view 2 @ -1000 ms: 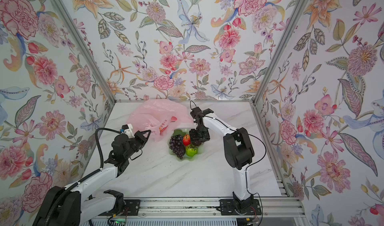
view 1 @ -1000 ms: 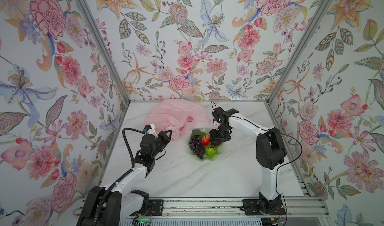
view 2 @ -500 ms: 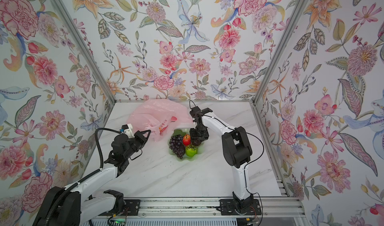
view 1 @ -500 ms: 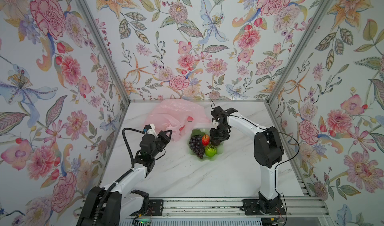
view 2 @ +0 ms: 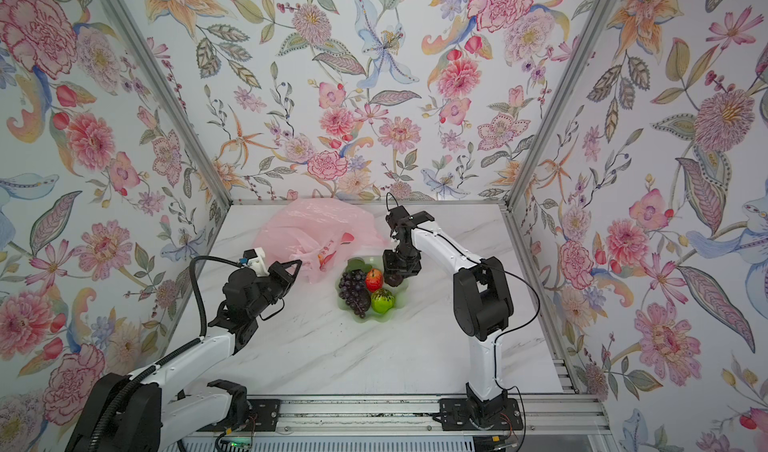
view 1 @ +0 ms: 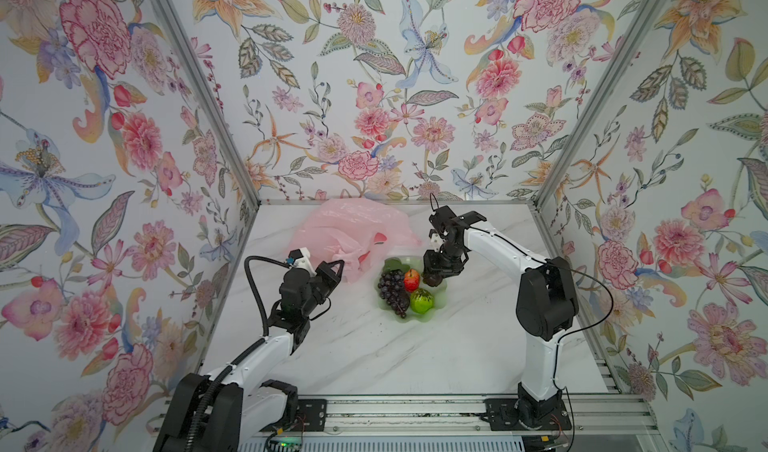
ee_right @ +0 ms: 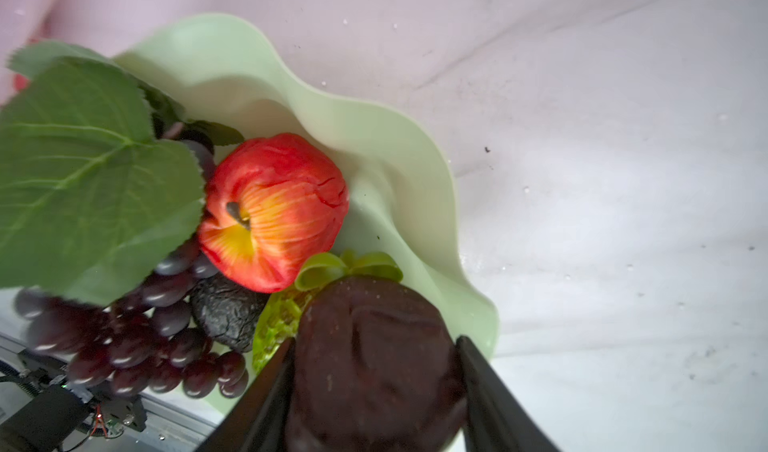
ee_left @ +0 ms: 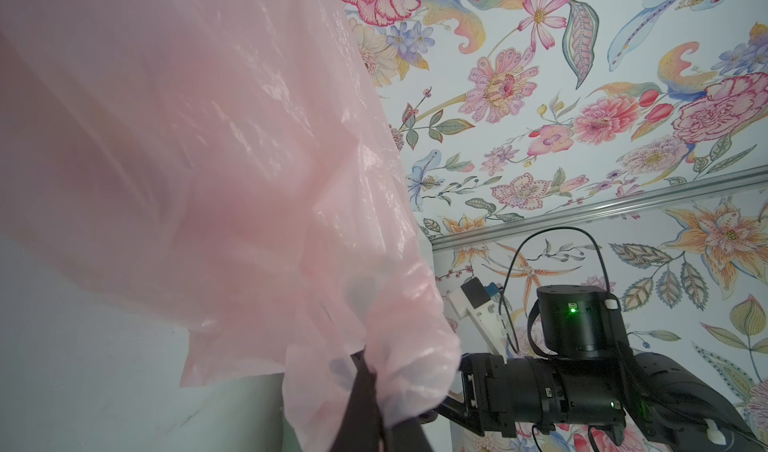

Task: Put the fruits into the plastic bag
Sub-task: 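Lower the right gripper into the dish and grasp the dark brown fruit, then carry the dark brown fruit with the right gripper into the bag mouth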

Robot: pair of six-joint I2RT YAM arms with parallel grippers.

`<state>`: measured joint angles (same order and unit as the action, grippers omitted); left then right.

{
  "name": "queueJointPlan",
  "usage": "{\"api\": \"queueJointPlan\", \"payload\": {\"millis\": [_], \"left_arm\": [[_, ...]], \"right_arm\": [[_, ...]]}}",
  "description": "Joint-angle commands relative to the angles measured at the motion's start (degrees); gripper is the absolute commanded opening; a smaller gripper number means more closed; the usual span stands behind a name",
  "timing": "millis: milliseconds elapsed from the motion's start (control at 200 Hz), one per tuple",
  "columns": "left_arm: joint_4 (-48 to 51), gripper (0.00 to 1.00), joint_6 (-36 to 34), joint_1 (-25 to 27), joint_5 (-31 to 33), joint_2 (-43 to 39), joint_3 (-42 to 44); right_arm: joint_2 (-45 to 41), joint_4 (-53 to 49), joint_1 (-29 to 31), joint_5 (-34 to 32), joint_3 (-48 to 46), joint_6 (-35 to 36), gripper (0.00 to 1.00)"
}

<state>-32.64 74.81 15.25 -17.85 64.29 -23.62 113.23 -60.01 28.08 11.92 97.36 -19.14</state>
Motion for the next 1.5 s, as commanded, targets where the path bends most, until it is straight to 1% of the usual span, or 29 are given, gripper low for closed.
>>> {"api": "queueJointPlan", "payload": {"millis": [0, 135, 280, 415, 545, 681, 791, 891, 1051, 1146, 1306, 1491], "left_arm": [[-0.68, 0.00, -0.89, -0.72, -1.31, -0.65, 0.61], [-1.10, 0.00, -0.71, -0.88, -2.00, -0.87, 0.92], [-1.90, 0.00, -0.27, -1.21, -2.97, -1.12, 1.20], [-1.66, 0.00, -0.27, -1.27, -3.06, -2.03, 1.52], [-1.13, 0.00, -0.19, -1.31, -2.39, -2.85, 1.32], [-0.27, 0.00, 0.22, -1.38, -1.56, -2.73, 0.17], [0.42, 0.00, 1.22, -1.28, -2.81, -1.09, -2.26], [2.56, 0.00, 0.35, -0.94, -2.84, 0.93, -5.23], [3.88, 0.00, 1.15, 1.11, -0.28, 4.11, -10.08], [5.98, 0.00, 0.94, 2.49, 0.88, 6.40, -13.35], [8.57, 0.00, 0.99, 5.14, 2.24, 9.14, -17.12], [10.90, 0.00, 1.27, 6.49, 2.90, 11.56, -20.16]], "right_arm": [[-3.13, -1.27, -0.71, 2.55, 0.81, -1.54, 0.54], [-4.06, -0.88, -1.28, 5.91, 1.23, -3.19, 0.54], [-4.84, 1.32, -1.45, 10.85, 2.32, -6.95, 0.53], [-4.28, 5.99, -1.69, 17.20, 3.27, -11.52, 0.53], [-1.84, 13.34, -1.94, 23.03, 4.18, -16.41, 0.54], [3.93, 20.34, -2.07, 28.37, 7.30, -21.38, 0.53], [9.65, 24.18, -1.41, 31.46, 12.94, -24.30, 0.53], [15.80, 25.02, -0.36, 33.62, 19.36, -25.34, 0.53], [23.94, 26.02, 1.06, 37.18, 27.15, -27.22, 0.53], [27.23, 26.80, 1.29, 39.03, 29.91, -28.58, 0.53], [31.09, 33.14, 0.70, 41.92, 31.71, -33.66, 0.52], [36.35, 33.42, -0.13, 42.78, 38.32, -34.72, 0.52]]}}
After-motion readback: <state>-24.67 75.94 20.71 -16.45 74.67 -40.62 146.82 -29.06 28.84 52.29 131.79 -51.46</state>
